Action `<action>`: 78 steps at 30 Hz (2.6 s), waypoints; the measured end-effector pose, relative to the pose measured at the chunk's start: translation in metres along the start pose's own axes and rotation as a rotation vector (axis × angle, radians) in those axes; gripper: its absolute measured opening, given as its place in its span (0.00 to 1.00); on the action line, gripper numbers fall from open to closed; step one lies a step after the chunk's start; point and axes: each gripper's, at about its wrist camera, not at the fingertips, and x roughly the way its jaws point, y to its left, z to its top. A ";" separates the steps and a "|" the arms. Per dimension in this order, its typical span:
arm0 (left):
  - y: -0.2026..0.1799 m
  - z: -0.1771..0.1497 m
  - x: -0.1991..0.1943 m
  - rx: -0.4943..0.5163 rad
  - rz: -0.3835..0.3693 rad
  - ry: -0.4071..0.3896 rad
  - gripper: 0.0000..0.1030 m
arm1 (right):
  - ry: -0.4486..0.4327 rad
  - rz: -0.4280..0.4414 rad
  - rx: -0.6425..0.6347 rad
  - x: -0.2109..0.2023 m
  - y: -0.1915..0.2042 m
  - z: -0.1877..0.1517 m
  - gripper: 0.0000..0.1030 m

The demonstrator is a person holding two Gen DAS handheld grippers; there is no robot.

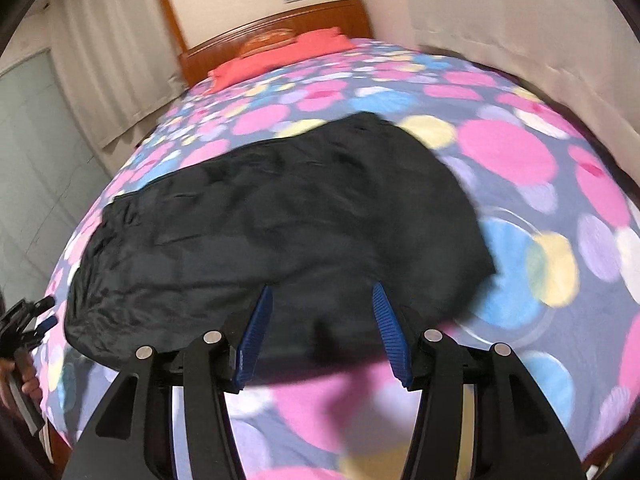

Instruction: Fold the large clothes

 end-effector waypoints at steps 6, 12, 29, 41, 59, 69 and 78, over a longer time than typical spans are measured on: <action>-0.017 0.023 0.031 0.103 -0.041 0.058 0.71 | 0.004 0.008 -0.117 0.039 0.064 0.030 0.51; -0.013 0.043 0.056 0.066 -0.050 0.094 0.71 | 0.009 -0.009 -0.167 0.074 0.103 0.043 0.51; -0.018 0.050 0.114 0.019 -0.142 0.212 0.74 | 0.059 -0.144 -0.247 0.132 0.123 0.025 0.53; -0.049 0.040 0.141 0.133 -0.147 0.272 0.81 | 0.035 -0.152 -0.245 0.130 0.125 0.019 0.53; -0.084 0.034 0.100 0.193 -0.151 0.159 0.22 | 0.005 -0.162 -0.248 0.123 0.131 0.018 0.55; -0.167 0.040 0.038 0.314 -0.178 0.082 0.18 | -0.081 -0.208 -0.226 0.062 0.086 0.030 0.64; -0.264 0.011 0.030 0.466 -0.125 0.063 0.17 | -0.119 -0.233 -0.155 0.020 0.019 0.024 0.64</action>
